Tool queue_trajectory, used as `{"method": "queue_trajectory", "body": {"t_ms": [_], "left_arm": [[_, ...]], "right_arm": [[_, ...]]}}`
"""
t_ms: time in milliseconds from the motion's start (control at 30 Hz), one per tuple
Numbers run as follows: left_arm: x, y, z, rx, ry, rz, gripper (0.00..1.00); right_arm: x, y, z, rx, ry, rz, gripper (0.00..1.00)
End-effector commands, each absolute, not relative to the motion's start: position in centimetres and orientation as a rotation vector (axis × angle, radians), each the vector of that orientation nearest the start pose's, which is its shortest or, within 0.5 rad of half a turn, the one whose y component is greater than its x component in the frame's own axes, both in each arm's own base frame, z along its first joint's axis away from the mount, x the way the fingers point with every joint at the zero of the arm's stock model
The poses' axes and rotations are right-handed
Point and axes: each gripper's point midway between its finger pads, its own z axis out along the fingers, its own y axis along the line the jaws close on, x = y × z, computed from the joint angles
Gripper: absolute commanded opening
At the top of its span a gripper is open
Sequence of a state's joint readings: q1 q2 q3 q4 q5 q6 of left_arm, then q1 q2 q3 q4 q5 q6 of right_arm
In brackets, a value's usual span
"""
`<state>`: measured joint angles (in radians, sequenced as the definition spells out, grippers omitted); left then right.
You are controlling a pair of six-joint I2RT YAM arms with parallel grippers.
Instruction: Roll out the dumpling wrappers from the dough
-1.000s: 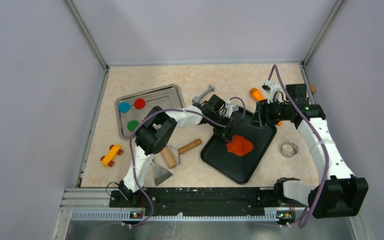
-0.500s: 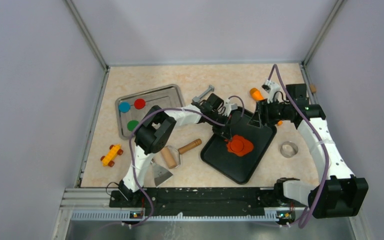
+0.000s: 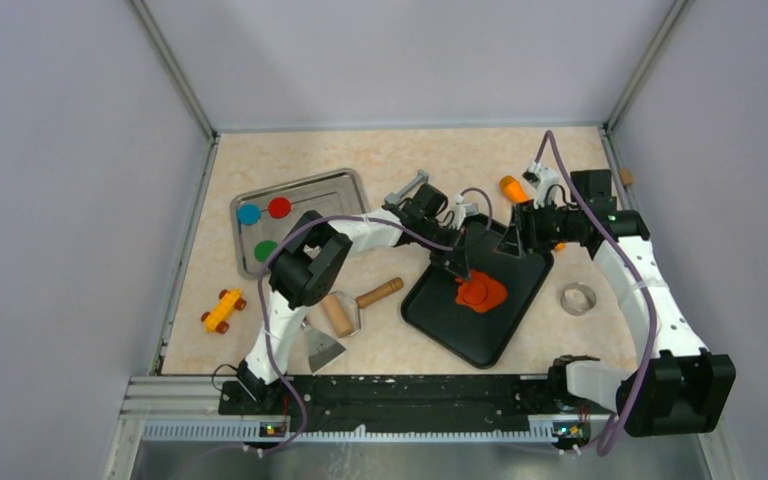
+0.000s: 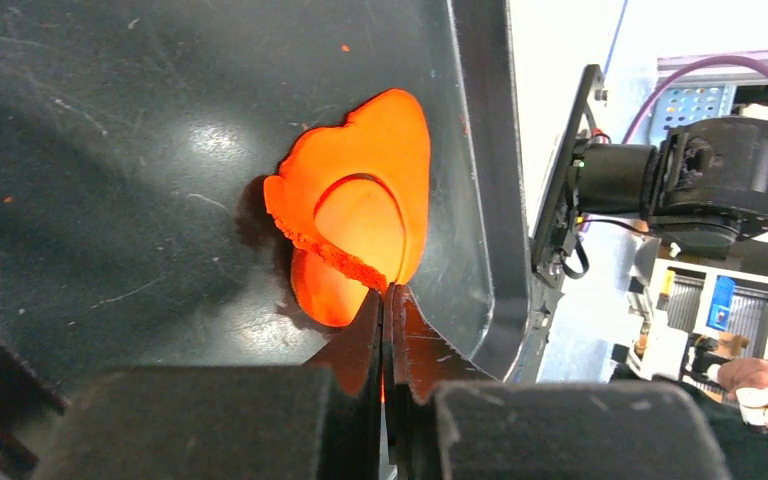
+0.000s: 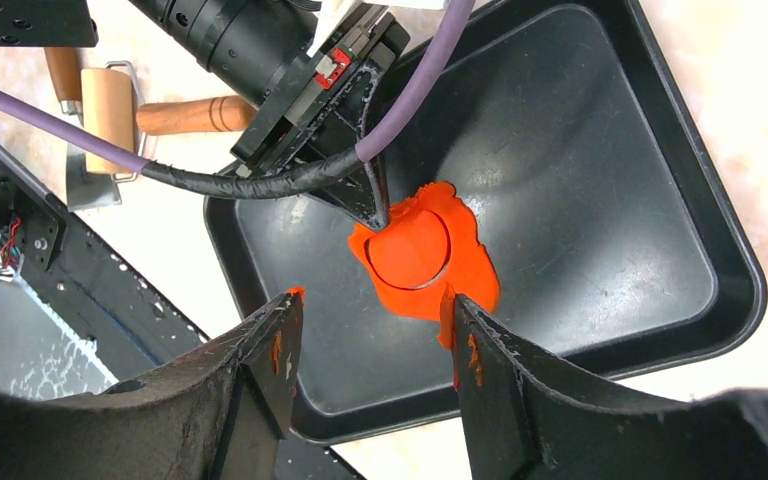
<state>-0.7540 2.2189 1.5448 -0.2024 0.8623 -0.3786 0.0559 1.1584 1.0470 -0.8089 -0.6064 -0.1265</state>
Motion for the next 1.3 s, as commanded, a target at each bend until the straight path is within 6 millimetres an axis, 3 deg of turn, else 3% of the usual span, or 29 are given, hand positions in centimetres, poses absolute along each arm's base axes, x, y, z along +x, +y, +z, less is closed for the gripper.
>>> {"method": "queue_trajectory", "body": {"t_ms": [0, 233, 500, 733, 900, 1000, 1200, 1267], "left_arm": [[26.1, -45.4, 11.8, 0.972, 2.271, -1.655, 0.0], [23.8, -46.6, 13.8, 1.09, 2.167, -1.725, 0.0], [20.7, -48.9, 15.3, 1.272, 2.039, -1.707, 0.0], [20.7, -52.3, 17.2, 1.301, 1.928, -1.703, 0.0], [23.5, -54.7, 19.4, 1.281, 1.809, -1.602, 0.0], [25.0, -55.4, 19.6, 1.303, 1.764, -1.498, 0.0], [26.2, -54.6, 16.5, 1.359, 1.814, -1.336, 0.05], [26.6, -54.1, 15.2, 1.377, 1.842, -1.27, 0.12]], "right_arm": [[26.1, 11.0, 20.0, -0.476, 2.3, 0.715, 0.57], [26.8, 10.1, 22.9, -0.434, 2.269, 0.692, 0.57], [27.9, 7.5, 29.5, -0.302, 2.174, 0.687, 0.57], [28.7, 4.5, 35.1, -0.183, 2.061, 0.654, 0.57], [28.4, 3.5, 36.0, -0.154, 2.037, 0.623, 0.57], [28.0, 3.4, 35.8, -0.144, 2.04, 0.62, 0.57], [27.4, 3.5, 34.9, -0.13, 2.052, 0.624, 0.57], [27.4, 3.6, 34.5, -0.121, 2.057, 0.63, 0.57]]}}
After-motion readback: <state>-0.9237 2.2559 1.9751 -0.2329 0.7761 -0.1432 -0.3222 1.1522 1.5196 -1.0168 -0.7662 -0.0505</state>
